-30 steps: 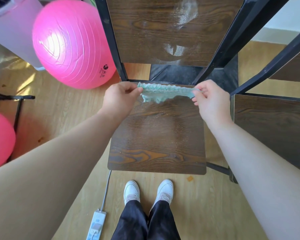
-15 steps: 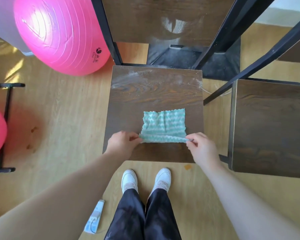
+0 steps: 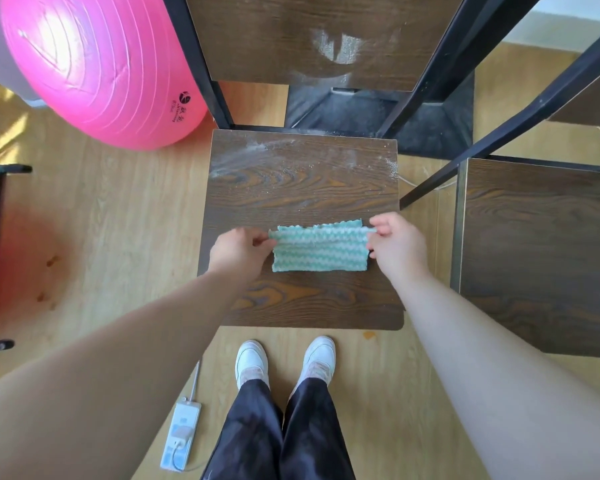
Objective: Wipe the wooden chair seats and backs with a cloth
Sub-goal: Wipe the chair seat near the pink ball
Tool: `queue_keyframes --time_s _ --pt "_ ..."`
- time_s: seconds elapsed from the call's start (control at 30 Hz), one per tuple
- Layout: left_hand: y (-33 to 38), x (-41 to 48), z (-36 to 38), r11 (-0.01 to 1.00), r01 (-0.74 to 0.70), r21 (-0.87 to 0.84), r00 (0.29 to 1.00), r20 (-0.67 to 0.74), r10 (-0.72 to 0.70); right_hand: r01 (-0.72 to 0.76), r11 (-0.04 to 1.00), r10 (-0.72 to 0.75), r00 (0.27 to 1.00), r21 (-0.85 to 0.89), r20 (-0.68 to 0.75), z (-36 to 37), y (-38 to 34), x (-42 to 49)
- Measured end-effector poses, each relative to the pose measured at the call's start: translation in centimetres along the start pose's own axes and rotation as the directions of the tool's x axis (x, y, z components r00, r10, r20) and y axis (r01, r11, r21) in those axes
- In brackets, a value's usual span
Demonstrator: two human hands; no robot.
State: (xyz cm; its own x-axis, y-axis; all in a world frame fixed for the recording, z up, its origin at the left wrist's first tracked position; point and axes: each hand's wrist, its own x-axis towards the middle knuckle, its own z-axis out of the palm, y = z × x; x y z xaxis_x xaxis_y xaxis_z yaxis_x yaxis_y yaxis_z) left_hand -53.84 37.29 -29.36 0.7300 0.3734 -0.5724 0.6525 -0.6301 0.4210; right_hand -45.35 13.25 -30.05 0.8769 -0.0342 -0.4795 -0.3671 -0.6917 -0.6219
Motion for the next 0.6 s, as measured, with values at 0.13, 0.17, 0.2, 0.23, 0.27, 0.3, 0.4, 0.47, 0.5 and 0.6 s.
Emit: queue_keyframes --time_s 0.13,0.17,0.2,0.23,0.27,0.3,0.4,0.47,0.5,0.6 --pt "0.0 1.8 0.6 0.999 -0.010 0.054 1.000 -0.007 0.010 0.020 0.994 -0.018 1.000 -0.112 0.018 1.1 -0.4 2.5" --pt "-0.1 2.0 0.8 0.997 -0.010 0.078 1.000 -0.008 0.011 0.019 0.990 -0.017 1.000 -0.139 0.021 1.3 -0.3 2.8" --pt "-0.3 2.1 1.0 0.994 -0.006 0.113 1.000 -0.009 0.007 0.012 0.986 -0.010 1.000 -0.169 0.013 1.5 -0.1 2.8" --pt "-0.5 2.1 1.1 0.986 0.001 0.167 1.000 -0.007 0.000 -0.006 0.979 0.004 1.000 -0.205 -0.010 1.6 0.2 2.7" --pt "-0.7 1.9 1.2 0.975 0.005 0.222 1.000 -0.006 -0.004 -0.038 0.967 0.028 0.999 -0.250 -0.046 1.6 0.5 2.5" --pt "-0.9 1.7 1.3 0.961 -0.005 0.275 1.000 -0.025 0.012 -0.075 0.952 0.052 0.995 -0.297 -0.084 1.7 0.9 2.1" --pt "-1.5 0.9 1.5 0.898 -0.107 0.426 0.989 -0.045 0.140 -0.150 0.921 0.117 0.987 -0.358 -0.110 2.4 2.1 0.6" --pt "-1.8 0.5 1.6 0.829 -0.161 0.535 0.980 -0.013 0.199 -0.169 0.924 0.141 0.984 -0.342 -0.106 3.1 2.4 -0.1" --pt "-1.8 0.3 1.6 0.800 -0.171 0.576 0.978 -0.002 0.211 -0.180 0.930 0.152 0.982 -0.321 -0.111 3.4 2.3 -0.2" --pt "-1.8 0.2 1.3 0.757 -0.174 0.630 0.976 0.008 0.218 -0.181 0.936 0.158 0.982 -0.303 -0.100 3.8 1.7 -0.2"
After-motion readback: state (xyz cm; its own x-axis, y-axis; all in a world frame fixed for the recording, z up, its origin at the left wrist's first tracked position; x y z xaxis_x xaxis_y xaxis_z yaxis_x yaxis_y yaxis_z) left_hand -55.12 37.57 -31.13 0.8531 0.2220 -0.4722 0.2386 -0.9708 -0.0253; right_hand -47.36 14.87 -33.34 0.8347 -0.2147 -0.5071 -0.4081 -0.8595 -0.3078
